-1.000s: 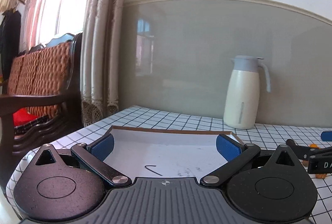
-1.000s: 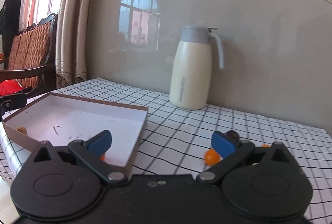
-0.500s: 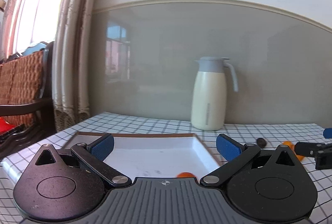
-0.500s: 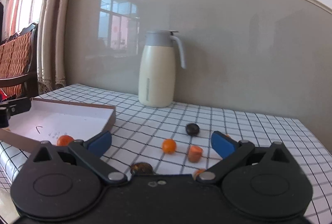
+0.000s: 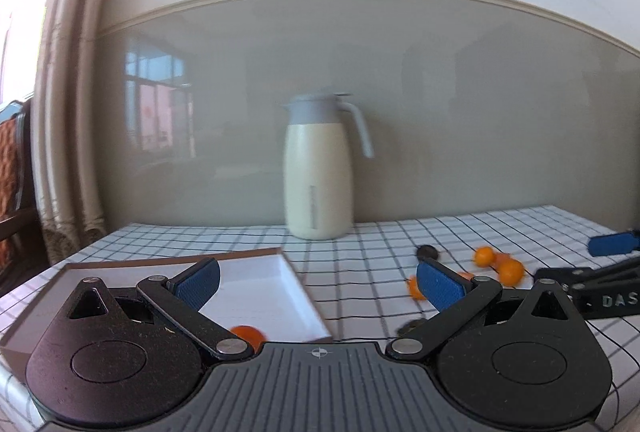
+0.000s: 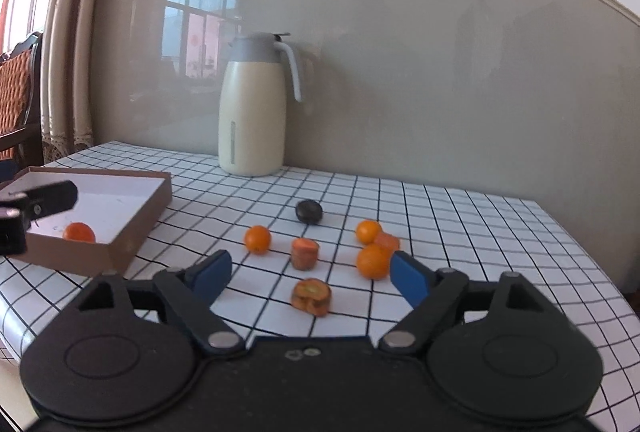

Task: Organize fruits
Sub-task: 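Grasp the dark mangosteen with the left gripper while the right grasps the cut carrot, then carry mangosteen and carrot piece into the box and open both grippers, then move both open grippers back toward the remaining fruits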

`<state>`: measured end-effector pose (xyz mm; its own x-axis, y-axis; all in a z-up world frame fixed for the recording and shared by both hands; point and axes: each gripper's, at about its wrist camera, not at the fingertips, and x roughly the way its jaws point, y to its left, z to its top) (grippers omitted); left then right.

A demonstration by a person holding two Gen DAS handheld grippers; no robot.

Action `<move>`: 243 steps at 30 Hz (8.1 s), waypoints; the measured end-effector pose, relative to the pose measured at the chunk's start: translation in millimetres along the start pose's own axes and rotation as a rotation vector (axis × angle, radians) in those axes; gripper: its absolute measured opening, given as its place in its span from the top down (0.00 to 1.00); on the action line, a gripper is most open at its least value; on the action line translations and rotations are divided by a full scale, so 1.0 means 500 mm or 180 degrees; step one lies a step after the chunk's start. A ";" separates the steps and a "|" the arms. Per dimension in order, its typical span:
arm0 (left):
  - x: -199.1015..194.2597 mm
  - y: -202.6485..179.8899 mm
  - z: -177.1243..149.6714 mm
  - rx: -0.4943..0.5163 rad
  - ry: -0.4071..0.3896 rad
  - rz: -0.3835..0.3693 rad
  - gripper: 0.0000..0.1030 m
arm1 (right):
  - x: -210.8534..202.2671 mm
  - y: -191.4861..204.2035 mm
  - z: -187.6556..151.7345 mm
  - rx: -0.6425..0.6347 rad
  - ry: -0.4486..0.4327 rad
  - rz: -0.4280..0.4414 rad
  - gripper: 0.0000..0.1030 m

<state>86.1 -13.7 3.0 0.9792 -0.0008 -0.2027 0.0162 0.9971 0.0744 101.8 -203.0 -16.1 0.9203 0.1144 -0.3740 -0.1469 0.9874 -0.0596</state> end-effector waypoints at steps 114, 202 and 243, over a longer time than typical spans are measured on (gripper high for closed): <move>0.017 0.123 0.024 -0.0174 0.0319 0.0195 0.64 | 0.035 0.191 0.087 -0.0230 -0.0240 0.0836 0.74; -0.019 0.246 0.017 -0.0510 -0.0182 0.0894 0.00 | 0.037 0.162 0.089 -0.0082 -0.0345 0.0533 0.06; 0.138 -0.111 0.020 0.0097 0.0242 -0.0160 0.12 | 0.046 -0.105 0.011 0.0136 -0.0024 -0.0243 0.22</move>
<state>154.9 -69.7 -5.4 0.9589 -0.0437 -0.2805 0.0721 0.9932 0.0918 132.7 -251.6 -16.5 0.9310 0.0393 -0.3628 -0.0608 0.9970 -0.0482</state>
